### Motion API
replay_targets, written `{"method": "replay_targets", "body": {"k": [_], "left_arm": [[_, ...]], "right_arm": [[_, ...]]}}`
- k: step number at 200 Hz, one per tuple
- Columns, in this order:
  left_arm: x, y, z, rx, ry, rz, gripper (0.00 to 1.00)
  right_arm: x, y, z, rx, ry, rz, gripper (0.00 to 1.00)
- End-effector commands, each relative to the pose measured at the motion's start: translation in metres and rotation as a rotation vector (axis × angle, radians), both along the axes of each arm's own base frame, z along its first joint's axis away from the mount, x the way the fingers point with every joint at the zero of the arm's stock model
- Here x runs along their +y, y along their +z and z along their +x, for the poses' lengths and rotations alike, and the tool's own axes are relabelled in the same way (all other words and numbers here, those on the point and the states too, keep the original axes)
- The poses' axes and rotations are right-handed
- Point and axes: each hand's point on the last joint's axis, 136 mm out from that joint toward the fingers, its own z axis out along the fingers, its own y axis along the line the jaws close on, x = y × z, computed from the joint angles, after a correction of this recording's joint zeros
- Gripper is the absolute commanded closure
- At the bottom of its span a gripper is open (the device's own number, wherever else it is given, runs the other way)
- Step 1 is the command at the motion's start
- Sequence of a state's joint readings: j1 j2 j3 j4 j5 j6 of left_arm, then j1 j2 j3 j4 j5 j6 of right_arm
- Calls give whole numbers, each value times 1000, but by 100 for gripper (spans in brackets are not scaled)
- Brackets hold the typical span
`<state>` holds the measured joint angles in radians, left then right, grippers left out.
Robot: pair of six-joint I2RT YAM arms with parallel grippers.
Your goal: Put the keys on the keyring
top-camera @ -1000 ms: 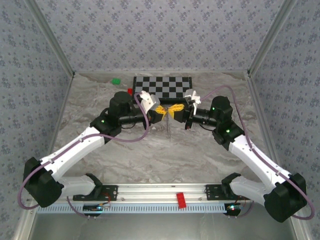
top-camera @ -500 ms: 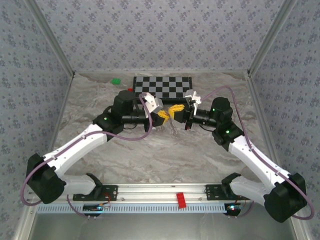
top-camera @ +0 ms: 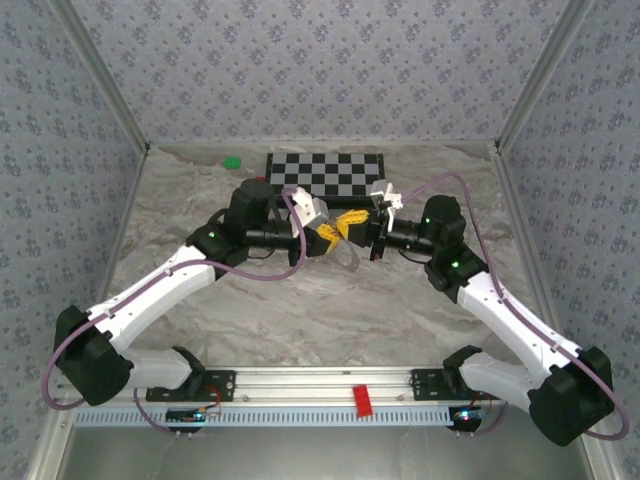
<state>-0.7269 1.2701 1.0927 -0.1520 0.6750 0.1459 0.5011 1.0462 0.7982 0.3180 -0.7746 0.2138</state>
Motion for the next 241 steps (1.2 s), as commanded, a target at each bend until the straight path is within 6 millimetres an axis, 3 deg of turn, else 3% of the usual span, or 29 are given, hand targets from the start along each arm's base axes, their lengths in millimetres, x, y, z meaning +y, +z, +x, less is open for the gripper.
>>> {"method": "replay_targets", "body": {"k": [1,54,173,241], "left_arm": [[8,16,-7,-55,11,-35,92],[20,30,2,-79,65,-70,95],[13,24,11,-52,53,-1,95],[21,24,16,-88,101,18,94]], "right_arm": [[-8,17,-1,-72,-29,30,100],[-4,10,-7,-59,10,-1,100],[10,-4,-17,-51,75,-87,100],[-3,-10,-17,-55,27,-134,100]]}}
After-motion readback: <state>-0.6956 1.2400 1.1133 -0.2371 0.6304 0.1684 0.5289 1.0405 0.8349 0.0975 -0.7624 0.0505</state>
